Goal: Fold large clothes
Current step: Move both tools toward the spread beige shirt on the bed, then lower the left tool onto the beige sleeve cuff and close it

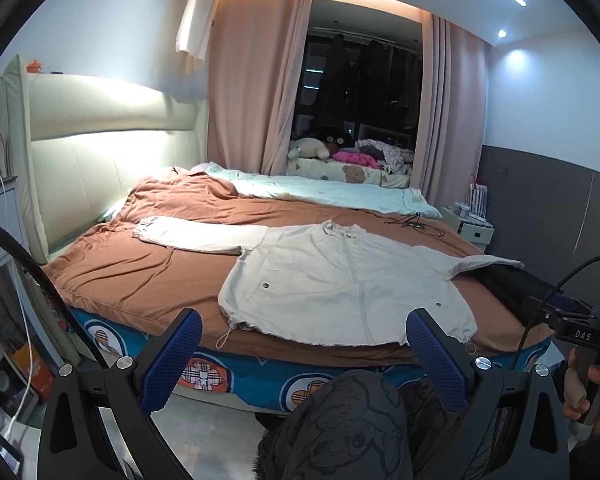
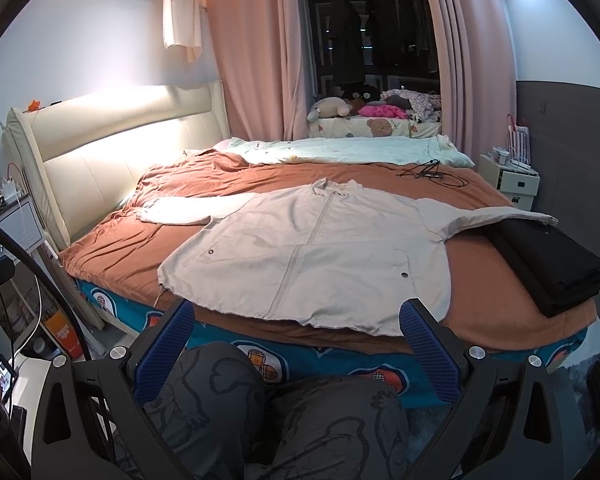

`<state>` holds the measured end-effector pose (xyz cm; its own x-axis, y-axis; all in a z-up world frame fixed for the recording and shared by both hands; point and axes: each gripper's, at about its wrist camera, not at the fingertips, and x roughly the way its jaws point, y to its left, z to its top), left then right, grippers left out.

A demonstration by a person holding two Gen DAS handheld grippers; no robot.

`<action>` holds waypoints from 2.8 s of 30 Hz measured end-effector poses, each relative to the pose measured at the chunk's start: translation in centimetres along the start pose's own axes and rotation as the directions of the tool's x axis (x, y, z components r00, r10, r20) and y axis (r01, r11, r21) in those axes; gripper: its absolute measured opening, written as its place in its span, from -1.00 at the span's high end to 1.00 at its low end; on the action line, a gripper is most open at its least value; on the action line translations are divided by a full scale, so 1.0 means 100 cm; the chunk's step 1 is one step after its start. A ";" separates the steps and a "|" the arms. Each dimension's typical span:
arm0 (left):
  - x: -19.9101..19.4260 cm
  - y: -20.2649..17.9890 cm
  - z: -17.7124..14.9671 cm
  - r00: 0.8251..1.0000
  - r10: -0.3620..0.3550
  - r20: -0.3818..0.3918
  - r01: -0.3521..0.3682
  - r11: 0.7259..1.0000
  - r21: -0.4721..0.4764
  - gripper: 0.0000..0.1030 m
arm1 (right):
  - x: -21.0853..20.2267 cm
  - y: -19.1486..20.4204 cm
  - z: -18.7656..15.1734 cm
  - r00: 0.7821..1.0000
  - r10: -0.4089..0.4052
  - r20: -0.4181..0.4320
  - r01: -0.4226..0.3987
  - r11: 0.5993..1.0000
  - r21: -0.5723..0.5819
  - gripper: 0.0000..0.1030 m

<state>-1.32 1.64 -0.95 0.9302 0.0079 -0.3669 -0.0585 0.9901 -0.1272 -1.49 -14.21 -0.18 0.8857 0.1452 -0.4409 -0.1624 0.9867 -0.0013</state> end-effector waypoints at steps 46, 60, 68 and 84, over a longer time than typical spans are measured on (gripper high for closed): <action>0.231 0.127 0.038 0.975 0.134 -0.176 -0.159 0.977 -0.140 -0.87 | 0.247 -0.002 0.094 0.983 0.065 -0.171 -0.063 0.998 0.013 -0.99; 0.340 0.217 0.053 0.944 0.168 -0.283 -0.224 0.958 -0.177 -0.47 | 0.373 0.013 0.129 0.962 0.139 -0.236 -0.125 0.990 0.071 -0.85; 0.402 0.275 0.078 0.938 0.178 -0.298 -0.249 0.942 -0.223 -0.35 | 0.434 0.019 0.151 0.943 0.197 -0.270 -0.176 0.979 0.101 -0.52; 0.533 0.395 0.088 0.900 0.172 -0.401 -0.336 0.859 -0.387 -0.03 | 0.543 0.029 0.173 0.909 0.205 -0.364 -0.170 0.977 0.126 -0.27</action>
<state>49.09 42.44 -17.43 0.6821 0.1211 -0.7212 -0.5032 0.7933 -0.3428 53.67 -2.17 -8.57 0.6134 0.3077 -0.7274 -0.2547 0.9488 0.1866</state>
